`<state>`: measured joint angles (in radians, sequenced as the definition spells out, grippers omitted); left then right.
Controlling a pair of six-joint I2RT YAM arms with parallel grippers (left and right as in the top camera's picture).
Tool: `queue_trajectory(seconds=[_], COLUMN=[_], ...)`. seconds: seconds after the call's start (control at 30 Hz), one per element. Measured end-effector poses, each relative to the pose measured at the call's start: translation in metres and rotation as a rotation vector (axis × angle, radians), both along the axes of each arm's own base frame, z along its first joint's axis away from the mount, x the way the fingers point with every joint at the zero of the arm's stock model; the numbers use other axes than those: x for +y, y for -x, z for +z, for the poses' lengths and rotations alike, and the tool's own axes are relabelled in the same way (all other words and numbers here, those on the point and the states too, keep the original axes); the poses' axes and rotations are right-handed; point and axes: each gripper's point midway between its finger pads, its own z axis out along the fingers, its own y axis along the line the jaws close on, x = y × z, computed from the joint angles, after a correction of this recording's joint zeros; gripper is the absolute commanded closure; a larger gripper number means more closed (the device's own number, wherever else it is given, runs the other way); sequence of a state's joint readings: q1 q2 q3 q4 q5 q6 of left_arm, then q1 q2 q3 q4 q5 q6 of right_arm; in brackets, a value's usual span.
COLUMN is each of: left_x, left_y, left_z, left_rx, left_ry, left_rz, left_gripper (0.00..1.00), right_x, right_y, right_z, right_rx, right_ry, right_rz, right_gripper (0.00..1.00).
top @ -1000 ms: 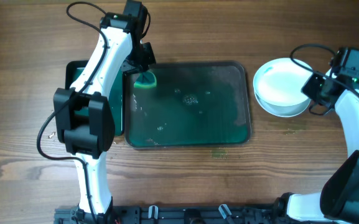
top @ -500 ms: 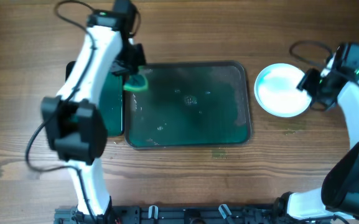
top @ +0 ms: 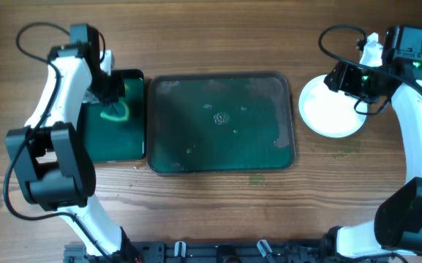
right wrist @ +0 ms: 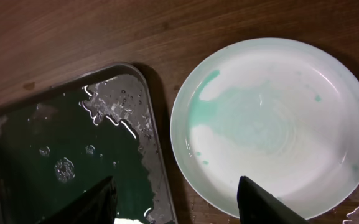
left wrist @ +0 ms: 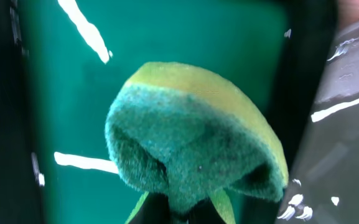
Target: Clean dirty plates on tray and stack at the side
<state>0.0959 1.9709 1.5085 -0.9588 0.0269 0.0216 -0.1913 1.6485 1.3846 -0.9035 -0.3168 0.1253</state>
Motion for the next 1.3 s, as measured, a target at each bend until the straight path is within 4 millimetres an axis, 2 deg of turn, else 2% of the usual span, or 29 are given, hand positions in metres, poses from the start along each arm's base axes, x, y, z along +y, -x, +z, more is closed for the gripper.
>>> queue_trajectory(seconds=[0.1, 0.13, 0.17, 0.23, 0.33, 0.43, 0.5, 0.57, 0.6, 0.63, 0.7, 0.77, 0.97, 1.03, 1.17, 1.3], left_x=[0.000, 0.000, 0.000, 0.000, -0.001, -0.002, -0.004, -0.010, -0.012, -0.014, -0.018, -0.020, -0.023, -0.023, -0.023, -0.023], left_y=[0.009, 0.012, 0.011, 0.011, 0.021, 0.031, 0.026, 0.017, 0.015, 0.013, 0.013, 0.010, 0.007, 0.007, 0.007, 0.007], left_z=[-0.019, -0.022, -0.022, -0.022, -0.022, -0.009, 0.012, 0.048, 0.062, 0.081, 0.111, 0.127, 0.124, 0.124, 0.124, 0.123], left_rx=[0.020, 0.028, 0.026, 0.023, 0.066, 0.118, 0.090, 0.002, -0.040, -0.090, -0.174, -0.229, -0.225, -0.225, -0.225, -0.225], left_ry=[0.001, 0.002, 0.001, 0.000, 0.005, 0.011, 0.017, 0.040, 0.045, 0.049, 0.058, 0.071, 0.090, 0.090, 0.090, 0.090], left_rz=[-0.011, -0.013, -0.014, -0.018, -0.019, -0.020, -0.018, -0.007, -0.006, -0.007, -0.008, -0.003, 0.004, 0.004, 0.004, 0.004], left_gripper=[0.37, 0.10, 0.00, 0.00, 0.00, 0.00, 0.00, 0.00, 0.00, 0.00, 0.00, 0.00, 0.00, 0.00, 0.00, 0.00], right_x=[0.001, 0.001, 0.001, 0.001, 0.001, 0.003, 0.004, 0.007, 0.007, 0.007, 0.006, 0.007, 0.015, 0.018, 0.021, 0.022], right_y=[0.000, 0.000, 0.001, 0.003, 0.004, 0.013, 0.021, 0.034, 0.039, 0.047, 0.064, 0.084, 0.140, 0.156, 0.172, 0.175], right_z=[0.000, 0.000, 0.000, -0.001, -0.001, 0.004, 0.014, 0.037, 0.047, 0.059, 0.083, 0.111, 0.178, 0.193, 0.207, 0.202], right_rx=[0.002, 0.002, 0.003, 0.013, 0.017, 0.030, 0.021, -0.014, -0.039, -0.063, -0.122, -0.201, -0.445, -0.512, -0.577, -0.554], right_ry=[-0.001, -0.001, -0.002, -0.003, -0.004, -0.007, -0.005, 0.004, 0.012, 0.028, 0.063, 0.095, 0.144, 0.152, 0.159, 0.154], right_rz=[0.001, 0.001, 0.001, 0.002, 0.001, 0.001, 0.002, 0.001, -0.001, -0.001, -0.011, -0.017, -0.043, -0.053, -0.062, -0.063], right_gripper=[0.40, 0.40, 0.40, 0.40, 0.40, 0.38, 0.37, 0.29, 0.19, 0.00, 0.00, 0.00, 0.00, 0.00, 0.00, 0.00])
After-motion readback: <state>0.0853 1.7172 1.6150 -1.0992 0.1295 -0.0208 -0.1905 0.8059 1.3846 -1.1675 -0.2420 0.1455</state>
